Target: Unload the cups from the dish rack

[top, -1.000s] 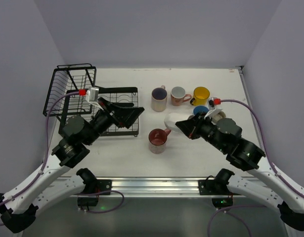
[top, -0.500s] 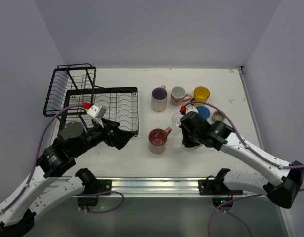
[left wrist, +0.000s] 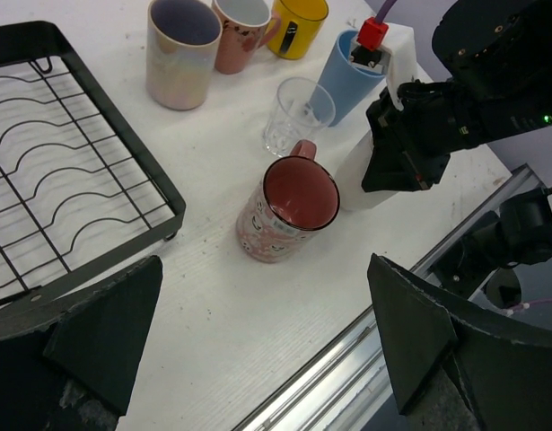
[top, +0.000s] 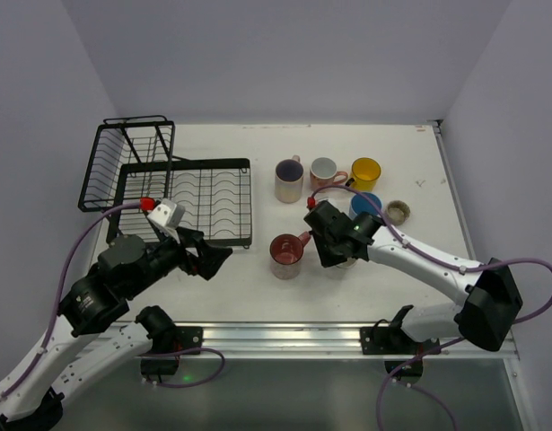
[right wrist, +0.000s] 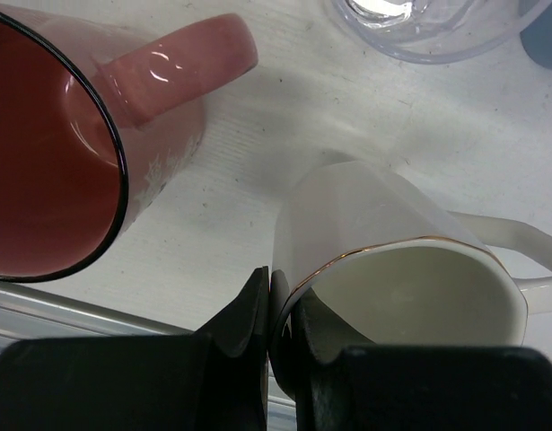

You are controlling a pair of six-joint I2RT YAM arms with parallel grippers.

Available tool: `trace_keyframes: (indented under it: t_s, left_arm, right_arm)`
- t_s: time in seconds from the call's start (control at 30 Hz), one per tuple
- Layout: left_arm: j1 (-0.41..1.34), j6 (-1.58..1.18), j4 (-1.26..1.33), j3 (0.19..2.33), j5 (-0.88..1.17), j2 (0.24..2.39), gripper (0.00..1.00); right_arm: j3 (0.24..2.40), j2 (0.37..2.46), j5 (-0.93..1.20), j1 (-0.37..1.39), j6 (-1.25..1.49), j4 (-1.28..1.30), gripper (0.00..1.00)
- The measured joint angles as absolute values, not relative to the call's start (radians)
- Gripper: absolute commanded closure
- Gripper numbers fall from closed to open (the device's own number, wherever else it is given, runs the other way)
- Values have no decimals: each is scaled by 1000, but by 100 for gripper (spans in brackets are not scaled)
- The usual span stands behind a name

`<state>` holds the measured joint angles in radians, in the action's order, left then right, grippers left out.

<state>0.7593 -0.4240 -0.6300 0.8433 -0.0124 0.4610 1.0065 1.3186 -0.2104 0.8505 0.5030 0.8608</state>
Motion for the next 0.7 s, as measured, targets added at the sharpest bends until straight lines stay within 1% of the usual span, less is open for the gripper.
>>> trace_keyframes:
  t_s: [0.3, 0.37, 0.43, 0.47, 0.53, 0.57, 0.6, 0.67, 0.7]
  left_arm:
    - [759, -424, -633, 814, -23, 456, 0]
    - [759, -425, -633, 808, -25, 456, 0]
    - [759, -426, -633, 804, -29, 453, 0]
    - [759, -426, -633, 804, -31, 451, 0]
    - [759, -426, -632, 804, -34, 443, 0]
    - [759, -426, -632, 804, -35, 441, 0]
    - [759, -426, -632, 804, -37, 440, 0]
    - [759, -426, -632, 805, -43, 440, 0]
    - [759, -426, -632, 807, -47, 440, 0]
  right_arm:
    - [976, 1364, -181, 859, 503, 783, 91]
    - [974, 1372, -183, 864, 500, 774, 86]
    - [974, 1372, -184, 868, 499, 772, 77]
    - [973, 1372, -183, 869, 499, 769, 63]
    - [973, 1369, -184, 871, 502, 763, 49]
    - [973, 1365, -186, 872, 501, 762, 31]
    - [973, 1358, -188, 873, 507, 762, 21]
    - [974, 1331, -194, 878, 505, 764, 3]
    - [976, 1307, -194, 880, 506, 765, 1]
